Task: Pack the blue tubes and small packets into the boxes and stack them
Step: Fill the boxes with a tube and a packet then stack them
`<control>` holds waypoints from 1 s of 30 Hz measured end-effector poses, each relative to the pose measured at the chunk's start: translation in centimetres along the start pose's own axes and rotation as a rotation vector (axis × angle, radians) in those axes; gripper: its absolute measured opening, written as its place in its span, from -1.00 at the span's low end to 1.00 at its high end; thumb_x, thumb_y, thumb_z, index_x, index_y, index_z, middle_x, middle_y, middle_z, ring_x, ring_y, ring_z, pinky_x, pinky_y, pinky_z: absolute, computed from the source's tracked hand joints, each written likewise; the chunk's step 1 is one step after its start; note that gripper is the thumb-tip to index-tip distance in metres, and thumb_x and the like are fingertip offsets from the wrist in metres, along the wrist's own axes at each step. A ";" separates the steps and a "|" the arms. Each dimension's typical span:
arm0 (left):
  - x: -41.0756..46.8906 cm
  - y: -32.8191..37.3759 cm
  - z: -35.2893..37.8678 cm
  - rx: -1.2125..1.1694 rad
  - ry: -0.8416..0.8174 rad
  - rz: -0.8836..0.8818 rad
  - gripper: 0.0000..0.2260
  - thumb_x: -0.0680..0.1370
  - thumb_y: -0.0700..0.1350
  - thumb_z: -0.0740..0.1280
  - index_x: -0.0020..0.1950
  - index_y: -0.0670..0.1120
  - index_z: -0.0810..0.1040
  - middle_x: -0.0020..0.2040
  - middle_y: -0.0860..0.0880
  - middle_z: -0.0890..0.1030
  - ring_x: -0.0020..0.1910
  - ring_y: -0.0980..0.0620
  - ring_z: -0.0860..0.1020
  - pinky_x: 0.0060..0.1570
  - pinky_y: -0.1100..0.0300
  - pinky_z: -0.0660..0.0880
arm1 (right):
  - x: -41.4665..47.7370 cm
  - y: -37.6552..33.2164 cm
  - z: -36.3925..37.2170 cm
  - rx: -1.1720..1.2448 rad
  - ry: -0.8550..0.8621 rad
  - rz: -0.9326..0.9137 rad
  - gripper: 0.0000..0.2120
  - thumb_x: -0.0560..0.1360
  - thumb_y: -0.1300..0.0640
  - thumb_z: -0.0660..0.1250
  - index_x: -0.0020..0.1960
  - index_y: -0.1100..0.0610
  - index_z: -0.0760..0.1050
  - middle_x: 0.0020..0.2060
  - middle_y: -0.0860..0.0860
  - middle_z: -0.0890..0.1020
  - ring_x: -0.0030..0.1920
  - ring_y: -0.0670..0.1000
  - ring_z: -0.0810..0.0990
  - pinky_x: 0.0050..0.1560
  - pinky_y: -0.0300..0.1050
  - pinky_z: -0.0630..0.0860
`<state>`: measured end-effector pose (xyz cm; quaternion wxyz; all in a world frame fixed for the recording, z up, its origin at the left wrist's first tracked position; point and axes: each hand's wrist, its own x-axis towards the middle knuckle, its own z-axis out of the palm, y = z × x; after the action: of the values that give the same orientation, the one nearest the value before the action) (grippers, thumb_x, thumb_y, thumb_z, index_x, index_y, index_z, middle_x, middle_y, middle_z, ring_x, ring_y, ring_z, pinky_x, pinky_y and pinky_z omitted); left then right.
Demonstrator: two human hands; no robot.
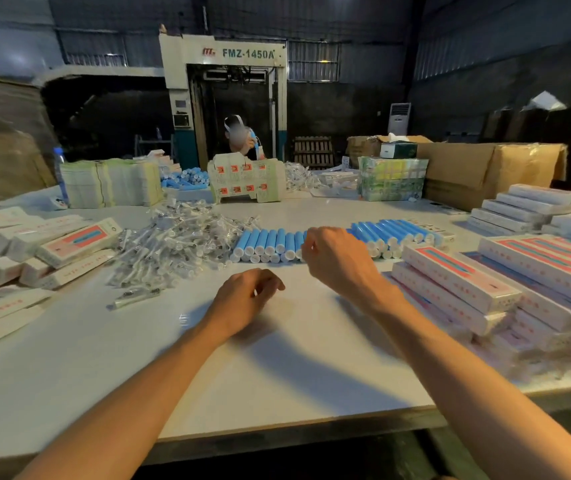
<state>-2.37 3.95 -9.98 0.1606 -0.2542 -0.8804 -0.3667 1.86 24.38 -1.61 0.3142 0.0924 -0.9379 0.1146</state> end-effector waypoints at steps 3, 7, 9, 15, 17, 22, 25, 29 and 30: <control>0.0 0.2 -0.5 0.062 0.092 -0.075 -0.81 0.70 0.03 0.32 -0.07 0.10 0.66 -0.19 0.03 0.67 -0.18 -0.07 0.61 -0.06 -0.05 0.57 | 2.0 -3.3 4.0 0.224 -0.060 -0.013 -0.77 0.57 0.18 0.22 -0.27 0.15 0.40 -0.32 0.11 0.60 -0.30 0.19 0.53 -0.34 0.06 0.46; 0.0 -0.1 -1.2 0.146 0.223 -0.210 -0.78 0.70 0.00 0.29 -0.02 -0.09 0.61 -0.08 -0.15 0.71 -0.05 -0.27 0.61 -0.06 -0.14 0.55 | 3.3 -5.9 9.4 0.587 -0.066 0.088 -0.72 0.62 0.13 0.24 -0.26 0.17 0.41 -0.38 0.04 0.52 -0.34 0.06 0.42 -0.28 0.07 0.37; 0.0 -0.2 -1.6 0.154 0.290 -0.277 -0.77 0.72 0.02 0.23 0.05 -0.07 0.61 -0.08 -0.14 0.72 -0.05 -0.25 0.63 -0.06 -0.13 0.55 | 3.2 -6.2 12.0 0.796 -0.034 0.216 -0.76 0.62 0.17 0.25 -0.20 0.22 0.51 -0.36 0.02 0.53 -0.32 0.01 0.45 -0.24 0.05 0.39; 1.1 -1.4 -5.6 0.233 0.296 -0.465 -0.82 0.71 0.05 0.21 0.22 0.06 0.55 0.08 -0.02 0.72 -0.04 -0.12 0.62 -0.09 0.01 0.49 | 3.0 -5.2 15.2 1.024 -0.107 0.350 -0.78 0.62 0.21 0.26 -0.14 0.21 0.60 -0.35 0.01 0.57 -0.33 0.01 0.48 -0.27 -0.08 0.41; 1.1 -2.9 -8.5 0.340 0.191 -0.540 -0.80 0.72 0.01 0.19 0.31 0.02 0.50 0.18 -0.05 0.68 0.03 -0.13 0.59 -0.07 0.04 0.42 | 2.9 -5.0 15.4 1.097 -0.121 0.345 -0.78 0.63 0.24 0.24 -0.14 0.25 0.58 -0.43 -0.01 0.51 -0.41 -0.07 0.42 -0.37 -0.17 0.34; -2.3 -8.2 -17.9 0.749 0.077 -0.857 -0.57 0.73 -0.11 0.18 0.59 -0.16 0.23 0.55 -0.23 0.36 0.52 -0.29 0.33 0.42 -0.17 0.36 | 2.9 -5.5 15.5 1.114 -0.179 0.281 -0.77 0.65 0.22 0.22 -0.10 0.27 0.57 -0.38 0.09 0.57 -0.41 -0.07 0.46 -0.36 -0.12 0.36; -5.9 -11.2 -22.6 0.957 0.054 -1.040 -0.51 0.72 -0.13 0.19 0.64 -0.14 0.15 0.65 -0.24 0.18 0.64 -0.30 0.14 0.58 -0.27 0.17 | 2.9 -5.6 15.4 1.112 -0.196 0.260 -0.77 0.65 0.21 0.22 -0.10 0.26 0.57 -0.39 0.10 0.59 -0.40 -0.04 0.48 -0.34 -0.08 0.38; -10.3 -13.6 -26.2 1.056 -0.010 -1.086 -0.43 0.75 0.12 0.18 0.67 -0.09 0.10 0.64 -0.22 0.21 0.61 -0.30 0.23 0.55 -0.29 0.22 | 3.0 -5.6 15.4 1.122 -0.200 0.258 -0.77 0.65 0.20 0.22 -0.10 0.24 0.57 -0.39 0.10 0.61 -0.39 -0.03 0.50 -0.34 -0.05 0.41; -10.9 -13.9 -26.7 1.071 -0.027 -1.105 -0.41 0.74 0.18 0.18 0.66 -0.10 0.14 0.64 -0.22 0.24 0.61 -0.29 0.25 0.55 -0.27 0.23 | 3.0 -5.7 15.4 1.116 -0.204 0.255 -0.77 0.66 0.20 0.22 -0.10 0.24 0.58 -0.39 0.10 0.61 -0.39 -0.02 0.50 -0.33 -0.04 0.42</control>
<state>1.29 -27.46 -4.77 0.0445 0.3307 -0.9388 0.0855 -7.84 14.42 -10.83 0.1096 0.1409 -0.7647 0.6191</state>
